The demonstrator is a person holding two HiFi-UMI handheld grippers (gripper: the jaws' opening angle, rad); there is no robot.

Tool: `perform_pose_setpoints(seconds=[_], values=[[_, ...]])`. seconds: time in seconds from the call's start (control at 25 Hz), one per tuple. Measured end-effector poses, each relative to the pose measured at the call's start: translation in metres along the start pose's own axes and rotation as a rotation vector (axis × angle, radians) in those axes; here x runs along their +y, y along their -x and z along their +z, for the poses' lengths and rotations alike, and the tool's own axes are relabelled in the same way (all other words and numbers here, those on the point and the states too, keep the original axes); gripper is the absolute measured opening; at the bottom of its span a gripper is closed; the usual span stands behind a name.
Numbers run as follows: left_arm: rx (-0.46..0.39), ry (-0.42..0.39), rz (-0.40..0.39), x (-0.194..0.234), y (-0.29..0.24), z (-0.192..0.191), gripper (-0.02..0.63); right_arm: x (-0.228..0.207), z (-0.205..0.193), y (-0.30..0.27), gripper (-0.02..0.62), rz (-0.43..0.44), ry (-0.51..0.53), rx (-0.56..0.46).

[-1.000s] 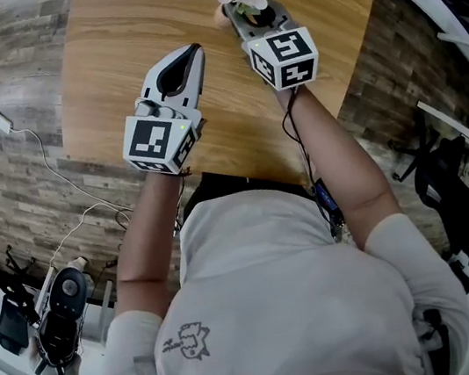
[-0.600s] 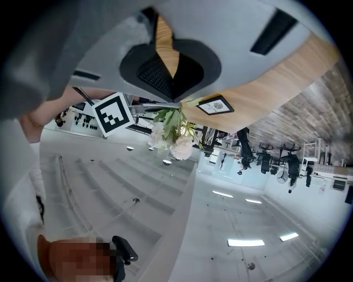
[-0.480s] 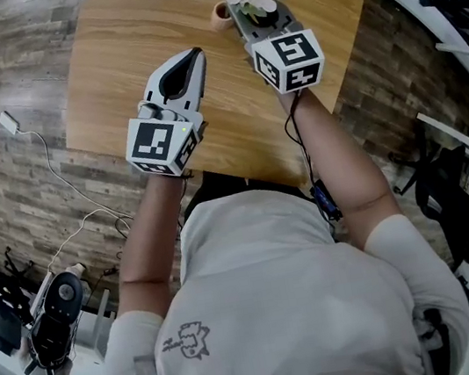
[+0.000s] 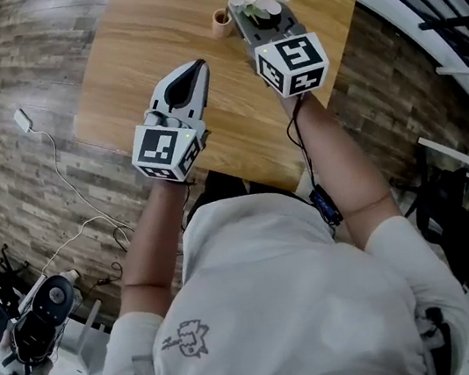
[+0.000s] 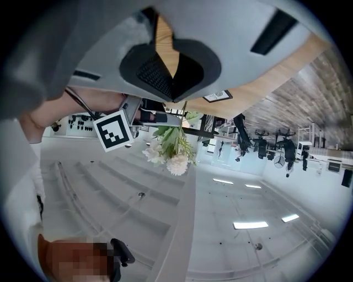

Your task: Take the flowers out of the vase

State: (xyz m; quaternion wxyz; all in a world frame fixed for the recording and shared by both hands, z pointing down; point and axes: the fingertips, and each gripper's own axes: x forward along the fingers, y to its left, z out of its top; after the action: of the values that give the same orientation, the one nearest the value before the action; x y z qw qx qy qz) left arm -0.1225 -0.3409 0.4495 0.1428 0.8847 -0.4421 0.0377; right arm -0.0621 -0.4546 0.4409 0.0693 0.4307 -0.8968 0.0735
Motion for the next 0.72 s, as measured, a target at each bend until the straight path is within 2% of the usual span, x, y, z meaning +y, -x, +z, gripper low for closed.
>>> perform_pose_setpoints(seconds=[0.28,0.72], values=[[-0.047,-0.015,0.025,-0.037,0.031,0.009,0.003,0.017,0.019,0.051,0.052,0.017,0.033,-0.027],[-0.115,-0.053,0.060,-0.111,0.070,0.013,0.003,0.038,0.006,0.153,0.051,0.073,0.028,-0.021]])
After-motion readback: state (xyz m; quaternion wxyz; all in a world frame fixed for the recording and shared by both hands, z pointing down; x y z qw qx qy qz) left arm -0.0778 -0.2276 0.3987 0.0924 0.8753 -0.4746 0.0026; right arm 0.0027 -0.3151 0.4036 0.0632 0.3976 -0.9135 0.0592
